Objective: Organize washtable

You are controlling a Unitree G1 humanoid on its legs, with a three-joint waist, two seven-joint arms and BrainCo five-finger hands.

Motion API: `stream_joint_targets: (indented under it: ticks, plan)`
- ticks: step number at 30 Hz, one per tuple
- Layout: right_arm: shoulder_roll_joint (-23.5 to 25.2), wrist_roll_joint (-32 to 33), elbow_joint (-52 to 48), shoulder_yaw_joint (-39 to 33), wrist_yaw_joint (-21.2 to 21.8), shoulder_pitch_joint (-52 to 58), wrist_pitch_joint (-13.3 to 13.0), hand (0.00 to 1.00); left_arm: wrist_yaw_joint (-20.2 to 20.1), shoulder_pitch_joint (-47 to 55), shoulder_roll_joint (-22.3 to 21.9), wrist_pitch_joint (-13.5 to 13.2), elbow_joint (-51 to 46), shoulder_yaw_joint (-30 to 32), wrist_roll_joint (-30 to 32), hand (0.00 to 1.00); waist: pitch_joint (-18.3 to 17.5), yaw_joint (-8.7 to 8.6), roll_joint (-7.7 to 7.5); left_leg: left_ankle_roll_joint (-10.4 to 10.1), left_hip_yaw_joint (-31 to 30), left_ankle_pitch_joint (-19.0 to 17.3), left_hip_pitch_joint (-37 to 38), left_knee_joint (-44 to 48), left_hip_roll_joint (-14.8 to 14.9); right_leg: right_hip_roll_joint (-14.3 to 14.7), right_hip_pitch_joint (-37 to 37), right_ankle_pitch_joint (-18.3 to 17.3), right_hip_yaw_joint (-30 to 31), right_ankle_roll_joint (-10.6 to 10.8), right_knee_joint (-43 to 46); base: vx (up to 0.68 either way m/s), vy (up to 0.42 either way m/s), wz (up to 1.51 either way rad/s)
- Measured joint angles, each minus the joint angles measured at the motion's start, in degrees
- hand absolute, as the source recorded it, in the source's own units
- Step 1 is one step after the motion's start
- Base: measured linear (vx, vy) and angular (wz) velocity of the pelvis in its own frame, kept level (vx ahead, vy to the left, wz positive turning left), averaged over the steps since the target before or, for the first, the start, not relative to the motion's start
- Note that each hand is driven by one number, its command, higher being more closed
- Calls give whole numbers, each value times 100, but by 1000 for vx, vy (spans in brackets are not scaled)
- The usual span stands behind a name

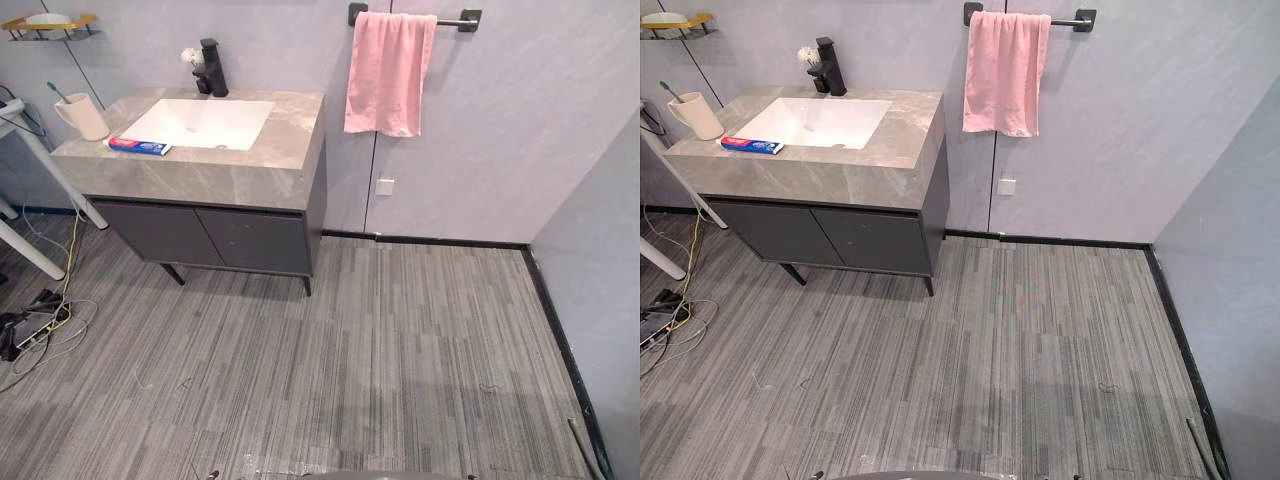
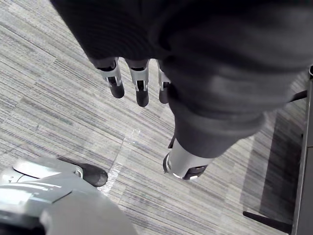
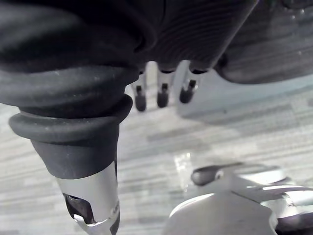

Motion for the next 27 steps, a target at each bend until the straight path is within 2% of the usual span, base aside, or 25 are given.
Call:
stream_joint_targets:
  ticks: [5, 27]
  plan:
    - [2, 4, 0, 0, 0, 1, -26, 0, 14, 1, -2, 0, 1, 0, 1, 0, 9, -3, -6, -59, 11, 61, 45, -76, 5, -1, 0, 13, -2, 30, 2, -42, 1, 0]
    - [28, 39, 3, -2, -9, 4, -82, 0, 126, 1, -20, -111, -1, 95, 3, 0, 79, -3, -46, 4, 18, 103, 87, -188, -18, -14, -2, 19, -10, 24, -18, 0, 0, 0]
